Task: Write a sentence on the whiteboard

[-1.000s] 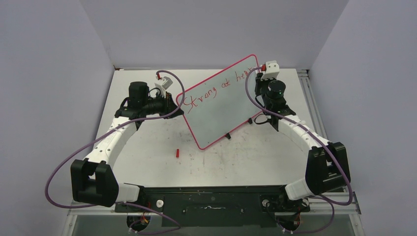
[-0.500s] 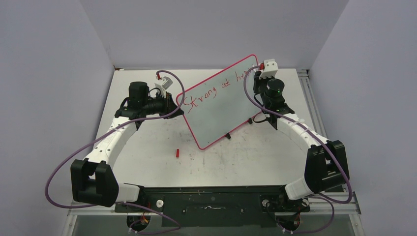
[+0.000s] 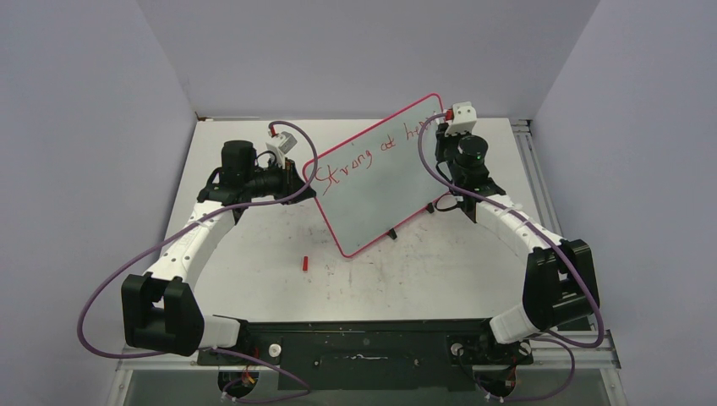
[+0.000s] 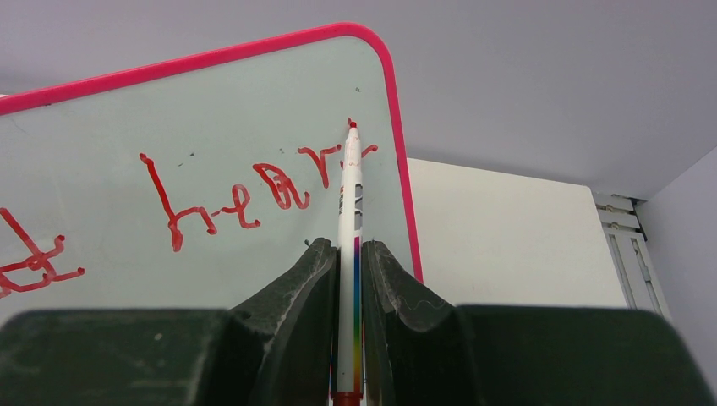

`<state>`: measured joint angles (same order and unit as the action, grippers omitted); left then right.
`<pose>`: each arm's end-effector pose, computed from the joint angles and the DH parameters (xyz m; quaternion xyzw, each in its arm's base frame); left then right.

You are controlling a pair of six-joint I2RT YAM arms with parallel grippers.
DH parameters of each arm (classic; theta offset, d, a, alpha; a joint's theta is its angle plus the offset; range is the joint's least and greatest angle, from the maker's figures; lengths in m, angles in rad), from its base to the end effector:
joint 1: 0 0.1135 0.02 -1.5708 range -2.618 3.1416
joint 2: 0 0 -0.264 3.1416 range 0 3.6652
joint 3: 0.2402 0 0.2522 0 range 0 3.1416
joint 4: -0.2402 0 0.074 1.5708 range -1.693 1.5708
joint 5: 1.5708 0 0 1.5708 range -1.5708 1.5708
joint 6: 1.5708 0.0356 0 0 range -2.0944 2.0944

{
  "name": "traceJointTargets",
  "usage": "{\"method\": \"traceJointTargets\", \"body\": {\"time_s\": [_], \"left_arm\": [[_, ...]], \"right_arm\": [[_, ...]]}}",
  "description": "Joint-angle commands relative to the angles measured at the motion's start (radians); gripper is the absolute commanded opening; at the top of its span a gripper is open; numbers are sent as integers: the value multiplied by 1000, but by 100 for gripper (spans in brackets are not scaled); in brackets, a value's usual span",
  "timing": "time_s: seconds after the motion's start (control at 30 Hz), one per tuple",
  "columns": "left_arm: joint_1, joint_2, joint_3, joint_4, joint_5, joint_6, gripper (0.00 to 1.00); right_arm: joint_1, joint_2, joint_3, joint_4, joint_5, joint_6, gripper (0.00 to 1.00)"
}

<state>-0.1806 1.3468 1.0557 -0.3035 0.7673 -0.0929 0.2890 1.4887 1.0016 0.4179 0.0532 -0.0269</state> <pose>0.2865 -0.0774 0.3023 0.2113 0.8105 -0.3868 0.3857 0.3381 0.0986 0.3074 -0.0970 0.7246 0.0698 0.6787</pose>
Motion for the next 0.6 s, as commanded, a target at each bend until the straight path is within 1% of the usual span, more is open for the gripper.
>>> {"method": "traceJointTargets", "body": {"time_s": [0.0,0.33,0.57], "left_arm": [[-7,-11,26,9,7,17,0],[-6,-12,27,10,9,15,0],[-8,-13,27,12,9,15,0]], "right_arm": [[4,-2,-6,47,-10,-1,5],[3,-27,-77,47,0,8,5],[4,-22,-79,45,21,7,5]]}}
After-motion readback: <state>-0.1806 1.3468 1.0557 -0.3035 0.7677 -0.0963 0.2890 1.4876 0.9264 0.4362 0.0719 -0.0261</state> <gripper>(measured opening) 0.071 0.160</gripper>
